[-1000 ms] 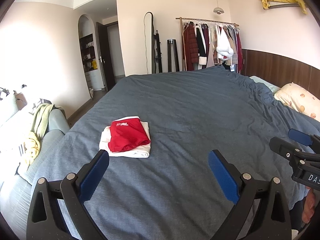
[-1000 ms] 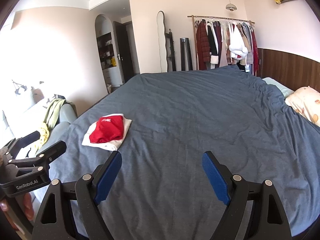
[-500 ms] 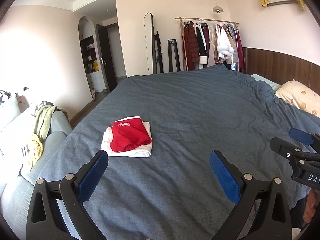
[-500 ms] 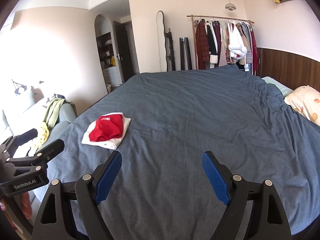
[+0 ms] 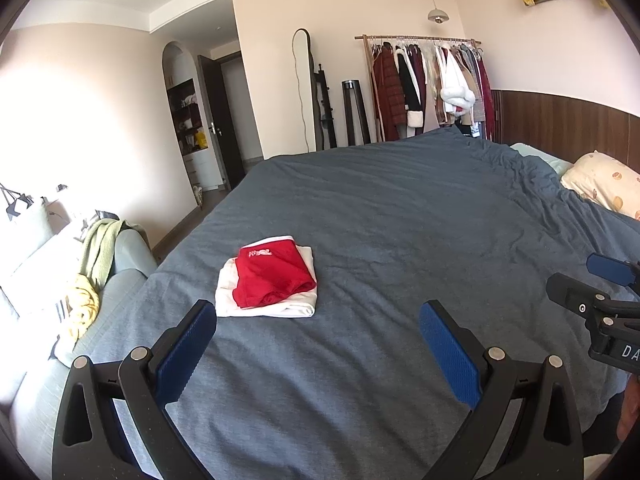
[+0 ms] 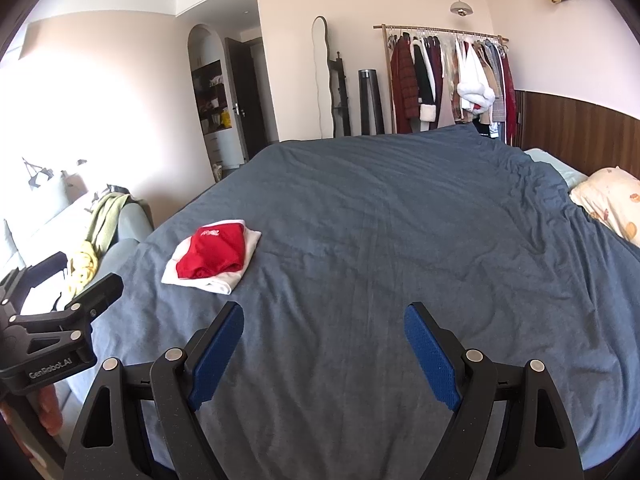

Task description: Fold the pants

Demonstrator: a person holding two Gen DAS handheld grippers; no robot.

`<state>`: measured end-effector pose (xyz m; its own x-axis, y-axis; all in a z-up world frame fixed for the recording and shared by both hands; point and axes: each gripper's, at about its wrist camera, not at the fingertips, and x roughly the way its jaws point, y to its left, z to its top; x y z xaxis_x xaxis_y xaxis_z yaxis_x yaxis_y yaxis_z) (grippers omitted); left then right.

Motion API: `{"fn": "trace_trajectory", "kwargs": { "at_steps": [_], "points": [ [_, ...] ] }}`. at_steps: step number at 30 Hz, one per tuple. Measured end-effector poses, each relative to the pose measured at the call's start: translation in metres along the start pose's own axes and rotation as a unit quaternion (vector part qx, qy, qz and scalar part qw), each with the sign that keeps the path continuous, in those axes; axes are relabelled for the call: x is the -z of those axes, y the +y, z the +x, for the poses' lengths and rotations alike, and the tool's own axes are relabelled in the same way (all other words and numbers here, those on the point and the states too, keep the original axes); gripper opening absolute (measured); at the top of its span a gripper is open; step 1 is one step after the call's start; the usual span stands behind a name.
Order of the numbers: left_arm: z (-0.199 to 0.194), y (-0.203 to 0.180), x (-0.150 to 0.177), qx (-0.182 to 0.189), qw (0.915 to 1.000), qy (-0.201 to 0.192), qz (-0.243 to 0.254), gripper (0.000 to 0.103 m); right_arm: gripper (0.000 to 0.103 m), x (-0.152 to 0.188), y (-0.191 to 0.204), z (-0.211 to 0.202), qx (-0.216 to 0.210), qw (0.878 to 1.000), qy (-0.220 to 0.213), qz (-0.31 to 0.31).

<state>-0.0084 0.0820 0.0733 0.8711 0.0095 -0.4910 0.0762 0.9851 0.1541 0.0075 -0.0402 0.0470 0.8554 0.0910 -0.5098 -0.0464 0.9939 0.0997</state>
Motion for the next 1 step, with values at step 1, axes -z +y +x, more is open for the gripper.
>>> {"fn": "trace_trajectory", "kwargs": {
  "at_steps": [1],
  "points": [
    [0.0006, 0.0002, 0.0003, 0.002, 1.0, 0.002, 0.0, 0.103, 0.083, 0.0003, -0.0003, 0.0007, 0.0, 1.0, 0.001, 0.0]
  ]
}}
